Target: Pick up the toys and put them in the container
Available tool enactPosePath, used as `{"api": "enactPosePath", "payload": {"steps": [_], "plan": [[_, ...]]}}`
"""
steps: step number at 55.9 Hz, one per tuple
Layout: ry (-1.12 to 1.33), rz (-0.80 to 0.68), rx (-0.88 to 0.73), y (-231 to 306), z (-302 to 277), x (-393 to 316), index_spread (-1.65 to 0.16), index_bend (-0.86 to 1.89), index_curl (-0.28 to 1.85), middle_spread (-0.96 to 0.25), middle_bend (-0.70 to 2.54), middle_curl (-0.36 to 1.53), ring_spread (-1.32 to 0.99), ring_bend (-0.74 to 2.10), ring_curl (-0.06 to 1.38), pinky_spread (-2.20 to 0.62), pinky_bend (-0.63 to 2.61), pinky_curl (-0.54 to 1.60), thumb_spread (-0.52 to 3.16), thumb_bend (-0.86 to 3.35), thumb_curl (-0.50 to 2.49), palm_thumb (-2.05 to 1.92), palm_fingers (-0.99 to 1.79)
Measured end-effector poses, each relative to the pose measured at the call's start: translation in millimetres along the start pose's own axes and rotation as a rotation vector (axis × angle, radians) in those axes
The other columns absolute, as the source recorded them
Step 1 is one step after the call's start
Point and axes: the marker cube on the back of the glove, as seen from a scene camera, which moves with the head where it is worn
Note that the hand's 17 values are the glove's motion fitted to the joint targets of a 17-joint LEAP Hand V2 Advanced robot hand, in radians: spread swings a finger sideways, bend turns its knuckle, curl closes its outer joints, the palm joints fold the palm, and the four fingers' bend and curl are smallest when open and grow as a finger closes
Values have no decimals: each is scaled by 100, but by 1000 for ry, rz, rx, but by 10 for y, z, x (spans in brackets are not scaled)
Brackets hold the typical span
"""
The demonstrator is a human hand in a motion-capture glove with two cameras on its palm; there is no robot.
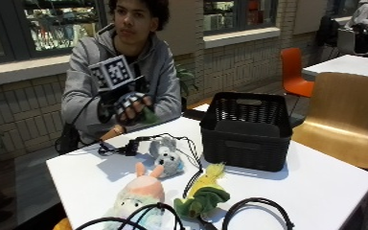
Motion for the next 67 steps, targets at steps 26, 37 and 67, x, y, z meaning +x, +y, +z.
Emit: {"api": "enactPosePath", "payload": {"steps": [26,37,67], "plan": [[-14,-489,-203,-1443,360,-2456,-32,60,65,-32,67,69,-36,118,61,-40,106,51,45,23,123,67,85],[-82,-485,-257,-1635,577,-2884,-33,55,69,-34,63,75,-36,119,63,-40,111,53,41,22,129,64,70],[-46,-415,-290,-1063,-38,-1184,-35,27,54,-5,33,60,-18,64,41,-13,107,42,132,-2,63,-1,20]]}}
